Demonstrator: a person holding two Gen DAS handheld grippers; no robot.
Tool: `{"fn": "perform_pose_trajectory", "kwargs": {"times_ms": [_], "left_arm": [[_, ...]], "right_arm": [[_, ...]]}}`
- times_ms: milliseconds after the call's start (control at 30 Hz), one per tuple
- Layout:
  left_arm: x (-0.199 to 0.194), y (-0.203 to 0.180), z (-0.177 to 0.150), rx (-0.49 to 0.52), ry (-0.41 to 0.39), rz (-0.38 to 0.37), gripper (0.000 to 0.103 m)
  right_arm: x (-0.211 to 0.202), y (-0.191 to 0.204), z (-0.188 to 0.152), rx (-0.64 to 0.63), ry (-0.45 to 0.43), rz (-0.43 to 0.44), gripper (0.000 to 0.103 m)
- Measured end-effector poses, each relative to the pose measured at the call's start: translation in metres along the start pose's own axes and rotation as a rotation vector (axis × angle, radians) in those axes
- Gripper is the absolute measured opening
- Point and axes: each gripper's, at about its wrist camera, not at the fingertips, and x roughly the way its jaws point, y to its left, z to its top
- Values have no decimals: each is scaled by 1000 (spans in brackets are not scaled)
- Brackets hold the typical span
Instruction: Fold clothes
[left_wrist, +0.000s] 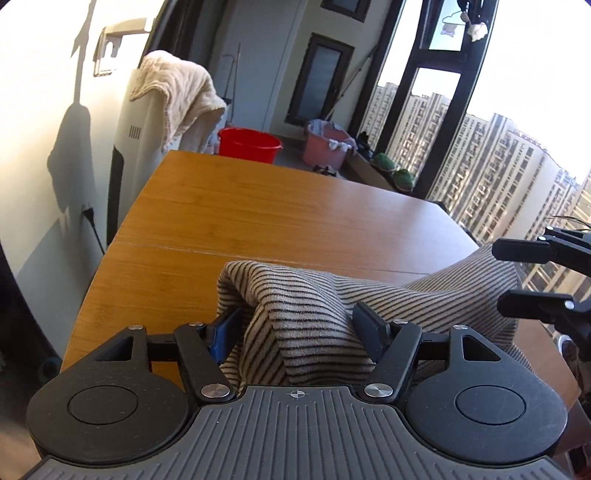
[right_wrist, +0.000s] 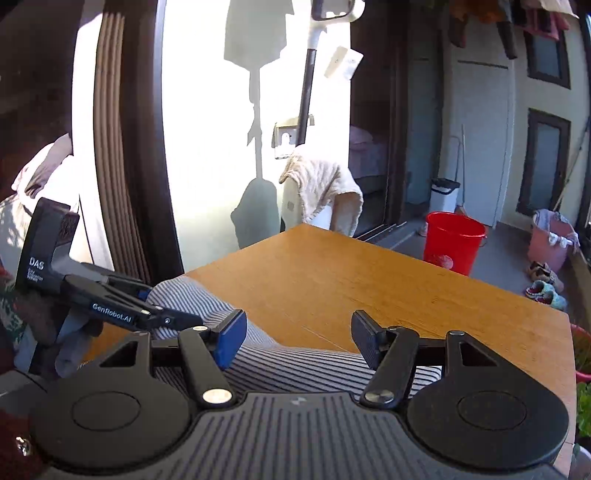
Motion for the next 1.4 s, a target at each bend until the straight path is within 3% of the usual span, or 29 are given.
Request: {"fn": "perform_pose_trajectory", "kwargs": {"times_ms": [133, 200, 300, 333, 433, 533, 667, 767, 900, 1033, 1200, 1267, 1400], "left_arm": [[3, 0, 0, -8, 13, -10, 67], [-1, -2, -2, -3, 16, -10, 67], [-7, -1, -3, -2, 23, -19, 68], [-8, 2, -1, -17, 26, -32, 69], [-4, 16, 11, -101, 50, -81, 90], [14, 21, 23, -124, 83, -86, 91], [38, 17, 28, -90, 99, -72, 82], [54, 16, 37, -92, 86, -63, 66], [64, 17, 70, -91, 7, -60, 51], [52, 5, 84, -13, -85, -70, 49], [64, -10, 56, 79, -20, 14, 50], [63, -12, 49, 87, -15, 14, 51], [58, -16, 46, 106, -8, 18, 53]], "right_arm": [[25, -61, -17, 252, 52, -165, 63], [37, -78, -35, 357, 99, -150, 57], [29, -73, -46, 342, 86, -113, 44], [26, -71, -50, 337, 81, -101, 43], [19, -68, -56, 327, 78, -80, 40], [16, -72, -60, 341, 81, -65, 40], [25, -84, -61, 376, 94, -52, 34], [38, -96, -48, 378, 82, -69, 30], [39, -113, -8, 361, -40, -94, 26], [33, -112, 2, 287, -82, -145, 28], [38, -103, -36, 279, 16, -185, 31], [33, -101, -50, 299, 26, -192, 39], [17, -95, -32, 271, -20, -240, 51]]}}
